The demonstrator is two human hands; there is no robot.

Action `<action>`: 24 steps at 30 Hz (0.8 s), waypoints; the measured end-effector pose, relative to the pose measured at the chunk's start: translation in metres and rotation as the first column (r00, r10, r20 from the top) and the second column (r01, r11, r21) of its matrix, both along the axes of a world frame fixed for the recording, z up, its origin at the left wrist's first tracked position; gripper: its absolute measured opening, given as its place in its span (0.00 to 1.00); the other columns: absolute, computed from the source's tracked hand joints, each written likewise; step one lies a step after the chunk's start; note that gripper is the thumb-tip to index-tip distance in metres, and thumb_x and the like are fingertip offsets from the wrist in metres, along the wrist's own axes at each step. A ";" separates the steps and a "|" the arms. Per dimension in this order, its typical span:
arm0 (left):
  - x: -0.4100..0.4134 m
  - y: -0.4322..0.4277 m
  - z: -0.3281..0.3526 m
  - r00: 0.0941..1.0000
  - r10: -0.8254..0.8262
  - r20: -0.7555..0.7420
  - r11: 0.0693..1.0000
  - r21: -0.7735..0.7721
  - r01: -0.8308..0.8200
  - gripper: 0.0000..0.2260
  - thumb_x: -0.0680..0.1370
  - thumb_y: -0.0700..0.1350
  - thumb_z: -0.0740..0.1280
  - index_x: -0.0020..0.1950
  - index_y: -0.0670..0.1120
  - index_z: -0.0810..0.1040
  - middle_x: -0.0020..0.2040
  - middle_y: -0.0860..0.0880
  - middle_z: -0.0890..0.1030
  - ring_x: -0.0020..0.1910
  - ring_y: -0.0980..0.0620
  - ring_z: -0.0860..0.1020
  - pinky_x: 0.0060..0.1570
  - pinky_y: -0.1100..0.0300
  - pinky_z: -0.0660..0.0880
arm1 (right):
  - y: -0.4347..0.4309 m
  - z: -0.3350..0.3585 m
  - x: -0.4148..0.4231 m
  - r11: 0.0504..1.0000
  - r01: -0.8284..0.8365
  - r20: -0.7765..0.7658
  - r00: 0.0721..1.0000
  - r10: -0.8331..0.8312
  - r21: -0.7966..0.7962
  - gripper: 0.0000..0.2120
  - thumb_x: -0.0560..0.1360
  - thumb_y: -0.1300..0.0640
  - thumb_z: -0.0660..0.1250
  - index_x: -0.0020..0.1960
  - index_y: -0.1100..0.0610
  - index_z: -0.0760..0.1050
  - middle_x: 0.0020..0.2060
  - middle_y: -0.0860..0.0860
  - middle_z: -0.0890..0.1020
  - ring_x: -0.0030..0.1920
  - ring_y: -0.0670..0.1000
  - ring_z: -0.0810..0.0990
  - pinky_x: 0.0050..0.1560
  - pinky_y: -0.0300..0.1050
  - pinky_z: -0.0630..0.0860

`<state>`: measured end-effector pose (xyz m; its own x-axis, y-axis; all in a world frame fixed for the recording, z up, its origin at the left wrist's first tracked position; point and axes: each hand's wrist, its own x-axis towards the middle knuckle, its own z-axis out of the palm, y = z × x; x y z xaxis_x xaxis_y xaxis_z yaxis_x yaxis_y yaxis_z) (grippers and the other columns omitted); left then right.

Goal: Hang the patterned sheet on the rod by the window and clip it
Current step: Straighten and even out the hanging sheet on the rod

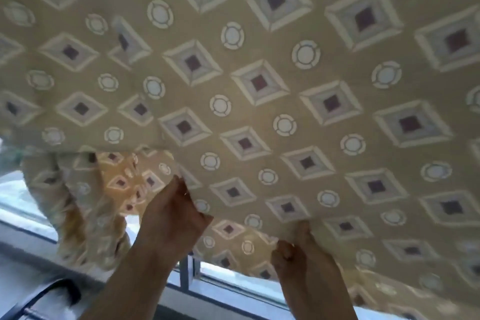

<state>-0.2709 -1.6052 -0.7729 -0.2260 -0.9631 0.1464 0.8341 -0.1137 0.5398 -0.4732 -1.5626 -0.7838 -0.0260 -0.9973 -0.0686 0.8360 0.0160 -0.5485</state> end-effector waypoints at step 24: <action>0.002 -0.045 -0.025 0.175 0.785 0.594 0.579 -0.602 -0.550 0.10 0.78 0.49 0.67 0.43 0.44 0.79 0.37 0.53 0.82 0.38 0.58 0.79 0.35 0.61 0.72 | -0.054 -0.048 -0.002 0.810 0.562 -0.229 0.777 -0.586 -0.166 0.19 0.77 0.65 0.66 0.66 0.56 0.73 0.30 0.49 0.77 0.21 0.44 0.68 0.22 0.36 0.68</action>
